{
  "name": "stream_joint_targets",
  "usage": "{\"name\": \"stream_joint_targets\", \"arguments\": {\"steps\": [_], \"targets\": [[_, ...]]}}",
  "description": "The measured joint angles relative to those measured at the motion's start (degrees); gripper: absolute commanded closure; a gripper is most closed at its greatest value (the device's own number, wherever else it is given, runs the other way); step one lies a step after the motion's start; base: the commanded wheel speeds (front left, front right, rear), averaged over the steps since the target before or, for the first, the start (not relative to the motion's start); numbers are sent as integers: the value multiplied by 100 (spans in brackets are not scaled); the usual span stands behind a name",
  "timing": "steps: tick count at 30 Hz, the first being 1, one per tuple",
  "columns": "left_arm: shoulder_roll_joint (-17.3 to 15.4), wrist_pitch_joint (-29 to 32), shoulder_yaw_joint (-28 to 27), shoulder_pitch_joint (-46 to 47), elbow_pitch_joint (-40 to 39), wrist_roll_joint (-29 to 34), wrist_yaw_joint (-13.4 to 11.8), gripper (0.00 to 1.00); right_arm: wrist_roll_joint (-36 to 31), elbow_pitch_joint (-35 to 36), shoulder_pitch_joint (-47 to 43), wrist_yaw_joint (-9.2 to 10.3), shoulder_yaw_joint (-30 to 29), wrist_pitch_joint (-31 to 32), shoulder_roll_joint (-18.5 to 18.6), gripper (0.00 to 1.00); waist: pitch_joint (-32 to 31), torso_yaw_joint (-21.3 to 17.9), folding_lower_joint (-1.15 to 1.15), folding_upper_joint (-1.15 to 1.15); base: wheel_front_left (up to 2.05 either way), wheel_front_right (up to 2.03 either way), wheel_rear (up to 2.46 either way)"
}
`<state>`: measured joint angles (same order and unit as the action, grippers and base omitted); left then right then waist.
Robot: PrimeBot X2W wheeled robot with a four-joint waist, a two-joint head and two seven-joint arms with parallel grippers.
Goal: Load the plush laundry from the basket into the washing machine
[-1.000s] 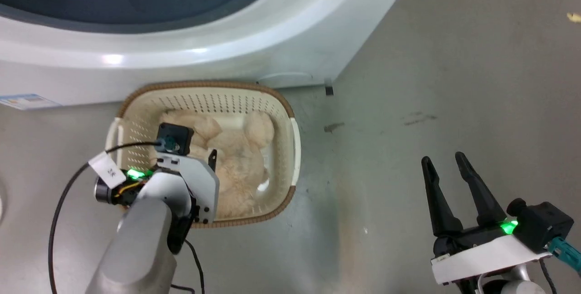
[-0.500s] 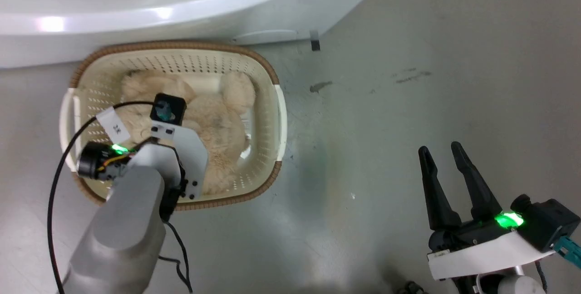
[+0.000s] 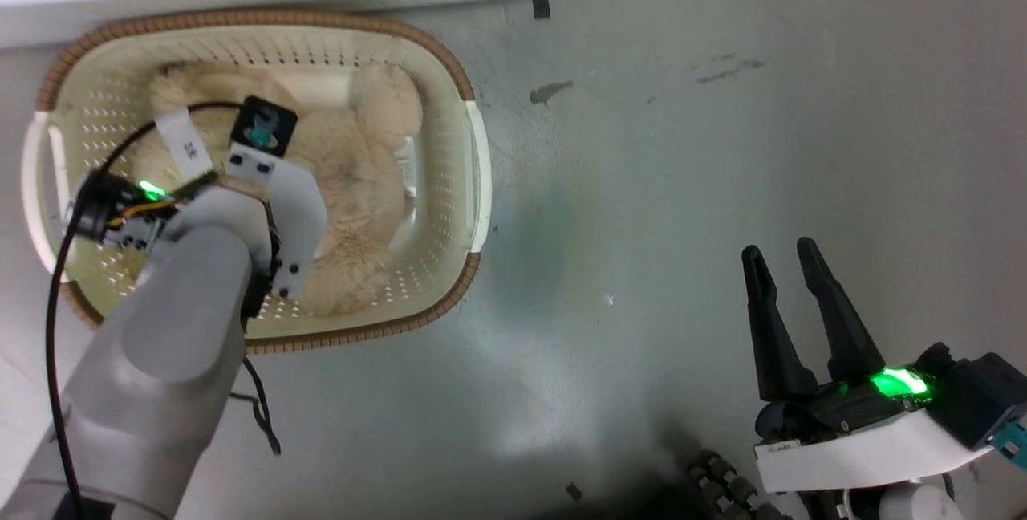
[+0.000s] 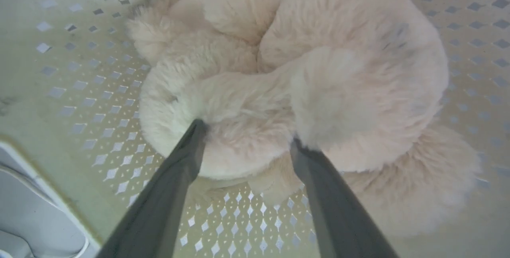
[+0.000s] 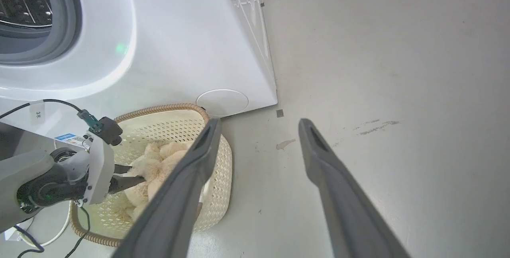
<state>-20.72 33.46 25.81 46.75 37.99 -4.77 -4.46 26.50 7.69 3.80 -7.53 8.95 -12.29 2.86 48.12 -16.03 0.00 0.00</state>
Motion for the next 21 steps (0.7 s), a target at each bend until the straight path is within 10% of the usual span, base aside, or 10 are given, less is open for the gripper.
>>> {"name": "stream_joint_targets", "arguments": {"steps": [8,9,10,21], "targets": [[-224,335,268,421,140,14,-49,0,199,65,21,0,89,-92,0,0,440,-51,0,0,0,0,0],[-237,342,289,459,146,-12,-48,14,233,70,27,0,101,-101,0,0,494,-59,0,0,0,0,0],[-248,341,305,500,144,-48,-46,100,259,74,37,0,115,-104,0,0,547,-67,0,0,0,0,0],[-342,677,702,927,274,-235,34,100,586,-11,456,1,307,-241,0,0,901,-167,0,0,0,0,0]]}}
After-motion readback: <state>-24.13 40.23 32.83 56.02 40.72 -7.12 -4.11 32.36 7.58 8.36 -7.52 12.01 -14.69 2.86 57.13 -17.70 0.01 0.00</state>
